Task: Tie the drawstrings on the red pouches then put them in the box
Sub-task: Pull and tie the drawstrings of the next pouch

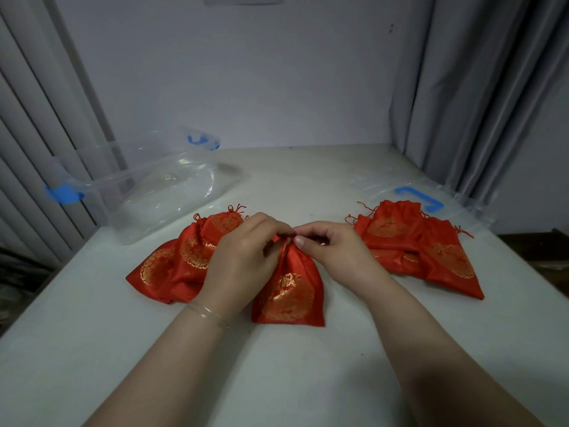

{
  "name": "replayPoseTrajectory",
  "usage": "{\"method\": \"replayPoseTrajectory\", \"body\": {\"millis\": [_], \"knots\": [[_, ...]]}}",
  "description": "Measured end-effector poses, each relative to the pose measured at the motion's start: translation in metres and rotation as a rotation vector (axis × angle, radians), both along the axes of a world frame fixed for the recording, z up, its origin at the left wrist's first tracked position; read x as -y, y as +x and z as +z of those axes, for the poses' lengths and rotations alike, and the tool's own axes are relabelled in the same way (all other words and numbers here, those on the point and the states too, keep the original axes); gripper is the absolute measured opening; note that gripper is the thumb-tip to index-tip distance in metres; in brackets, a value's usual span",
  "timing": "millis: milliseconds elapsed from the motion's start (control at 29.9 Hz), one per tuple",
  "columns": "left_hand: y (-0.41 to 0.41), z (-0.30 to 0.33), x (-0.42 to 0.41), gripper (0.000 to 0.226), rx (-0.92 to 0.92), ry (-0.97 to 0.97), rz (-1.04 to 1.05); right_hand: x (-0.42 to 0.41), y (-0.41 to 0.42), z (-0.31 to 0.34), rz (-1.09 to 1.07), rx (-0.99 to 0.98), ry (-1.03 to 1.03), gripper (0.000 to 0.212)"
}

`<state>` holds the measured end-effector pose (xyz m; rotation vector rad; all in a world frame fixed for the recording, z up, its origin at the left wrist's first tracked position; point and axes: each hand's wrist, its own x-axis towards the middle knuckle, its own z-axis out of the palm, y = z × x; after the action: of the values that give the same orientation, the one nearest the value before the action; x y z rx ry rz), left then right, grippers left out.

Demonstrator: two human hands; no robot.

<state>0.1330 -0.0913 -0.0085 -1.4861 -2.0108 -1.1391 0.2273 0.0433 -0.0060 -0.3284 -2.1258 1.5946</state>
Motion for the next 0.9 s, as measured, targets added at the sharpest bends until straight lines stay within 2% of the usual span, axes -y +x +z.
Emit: {"method": "replayPoseTrajectory", "body": {"millis": [100, 167, 334, 401, 502, 569, 736, 903], "knots": [[-0.002, -0.001, 0.001, 0.017, -0.059, -0.002, 0.026, 0.000, 0.003, 0.001, 0.057, 0.022, -0.130, 0.021], [-0.002, -0.002, 0.001, 0.016, -0.061, 0.000, 0.028, -0.001, 0.004, 0.003, 0.060, 0.034, -0.140, 0.021], [-0.003, -0.004, -0.001, 0.017, 0.026, 0.005, -0.002, 0.000, 0.004, 0.006, 0.021, 0.057, -0.009, 0.008], [-0.002, -0.003, 0.000, 0.014, 0.047, -0.006, -0.006, 0.000, 0.003, 0.006, -0.025, 0.049, 0.017, 0.012], [-0.002, -0.001, 0.002, 0.015, 0.014, -0.051, 0.060, -0.004, 0.000, 0.002, -0.162, 0.046, 0.083, 0.021], [-0.001, 0.000, 0.002, 0.020, -0.019, -0.086, 0.102, -0.006, 0.000, 0.000, -0.221, 0.063, 0.125, 0.018], [0.002, 0.005, 0.003, 0.022, -0.068, -0.091, 0.078, -0.006, 0.002, 0.001, -0.265, 0.154, 0.291, 0.013], [0.006, 0.006, 0.001, 0.017, -0.104, -0.091, -0.009, -0.010, -0.002, 0.001, -0.234, 0.193, 0.314, 0.015]]}}
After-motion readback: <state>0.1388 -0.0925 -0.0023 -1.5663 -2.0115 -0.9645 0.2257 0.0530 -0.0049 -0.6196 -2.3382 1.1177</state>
